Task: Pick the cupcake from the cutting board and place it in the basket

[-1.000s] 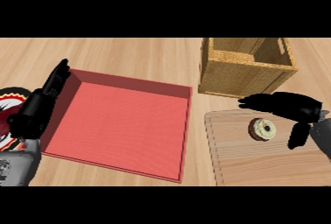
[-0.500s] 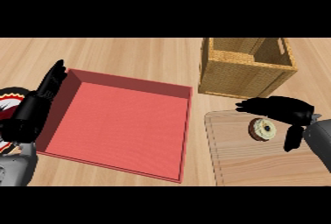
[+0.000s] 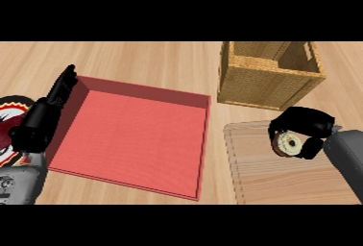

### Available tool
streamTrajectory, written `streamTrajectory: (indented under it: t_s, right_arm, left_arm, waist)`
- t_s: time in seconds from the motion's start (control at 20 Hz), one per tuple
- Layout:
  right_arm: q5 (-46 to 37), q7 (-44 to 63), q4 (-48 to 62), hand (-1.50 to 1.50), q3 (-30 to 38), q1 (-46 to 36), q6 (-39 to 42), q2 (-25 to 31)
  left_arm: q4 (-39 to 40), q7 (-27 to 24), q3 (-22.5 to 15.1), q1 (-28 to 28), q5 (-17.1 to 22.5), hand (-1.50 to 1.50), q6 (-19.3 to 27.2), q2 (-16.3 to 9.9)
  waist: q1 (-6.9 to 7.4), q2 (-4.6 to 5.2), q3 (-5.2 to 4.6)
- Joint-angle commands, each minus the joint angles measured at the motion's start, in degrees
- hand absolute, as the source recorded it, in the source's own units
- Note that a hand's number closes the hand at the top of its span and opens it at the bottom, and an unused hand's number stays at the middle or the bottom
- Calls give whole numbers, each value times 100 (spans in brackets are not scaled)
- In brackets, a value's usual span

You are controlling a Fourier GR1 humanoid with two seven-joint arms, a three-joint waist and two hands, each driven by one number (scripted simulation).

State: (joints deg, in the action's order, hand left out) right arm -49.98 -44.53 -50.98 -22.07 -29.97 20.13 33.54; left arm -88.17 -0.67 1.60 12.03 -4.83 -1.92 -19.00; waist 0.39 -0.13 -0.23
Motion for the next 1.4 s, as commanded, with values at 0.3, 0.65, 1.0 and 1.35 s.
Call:
streamTrajectory:
  t_s: [0.3, 0.65, 1.0, 1.35]
  right_arm:
    - [-245, -315, -197, 150, 290, 207, -516, -453]
    - [-16, 1538, 1673, 150, 2162, -311, -1215, 1371]
    - [911, 1954, 2373, 150, 3536, -1246, -1944, 1627]
    - [2273, 1188, 2578, 150, 4591, -2306, -778, 1751]
  left_arm:
    - [-292, 364, 153, 36, -71, 0, -127, 72]
    - [-242, 63, 154, -93, 8, 0, -209, 15]
    - [-267, -19, 86, -65, -3, 0, -286, 30]
    - [-123, 20, 88, 29, -104, 0, -197, 81]
  waist:
    - [-32, 7, 23]
    - [12, 152, 54]
    - [194, 94, 55]
    - [156, 63, 37]
